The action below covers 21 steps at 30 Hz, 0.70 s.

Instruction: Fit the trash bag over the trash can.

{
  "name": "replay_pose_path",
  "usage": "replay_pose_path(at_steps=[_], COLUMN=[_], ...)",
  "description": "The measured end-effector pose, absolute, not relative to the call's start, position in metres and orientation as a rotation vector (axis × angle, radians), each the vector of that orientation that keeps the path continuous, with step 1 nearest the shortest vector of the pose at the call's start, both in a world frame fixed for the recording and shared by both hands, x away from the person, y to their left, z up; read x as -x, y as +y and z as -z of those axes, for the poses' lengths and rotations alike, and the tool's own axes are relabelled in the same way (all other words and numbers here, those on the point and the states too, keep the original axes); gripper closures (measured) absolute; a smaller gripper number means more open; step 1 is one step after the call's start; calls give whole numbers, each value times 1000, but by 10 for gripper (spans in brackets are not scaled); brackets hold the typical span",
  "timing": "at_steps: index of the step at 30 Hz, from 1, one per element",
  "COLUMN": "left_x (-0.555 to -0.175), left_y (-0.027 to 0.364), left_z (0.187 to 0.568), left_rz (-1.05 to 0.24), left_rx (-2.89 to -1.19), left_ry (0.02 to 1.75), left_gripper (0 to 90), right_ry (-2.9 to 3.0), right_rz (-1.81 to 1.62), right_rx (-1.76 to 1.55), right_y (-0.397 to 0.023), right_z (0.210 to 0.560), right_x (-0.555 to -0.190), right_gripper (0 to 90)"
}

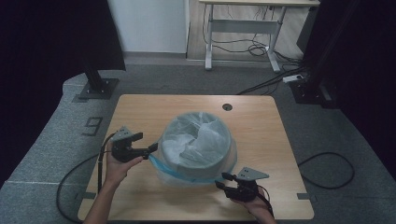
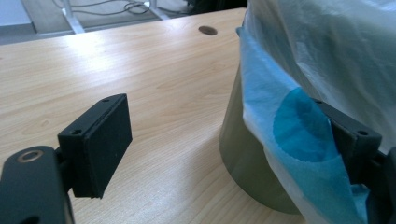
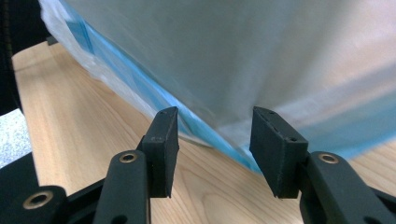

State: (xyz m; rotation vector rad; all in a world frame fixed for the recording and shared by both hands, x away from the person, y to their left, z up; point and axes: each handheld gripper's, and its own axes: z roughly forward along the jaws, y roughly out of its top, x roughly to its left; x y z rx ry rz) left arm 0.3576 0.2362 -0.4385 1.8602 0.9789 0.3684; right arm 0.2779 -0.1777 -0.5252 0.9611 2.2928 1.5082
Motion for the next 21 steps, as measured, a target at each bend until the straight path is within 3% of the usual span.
replay_pose_path(at_steps=[8, 21], left_x=[-364, -356], left_y=[222, 231], left_z=[433, 415], left_rz=[-302, -334], left_rx=[-1940, -1979], left_ry=[944, 891], left_gripper=[64, 62], right_ry=[2306, 2304], right_rz=[-1511, -1534], right_rx=[-938, -932], right_y=[-173, -175], right_z=[523, 519], right_x=[-275, -273], right_gripper=[515, 520])
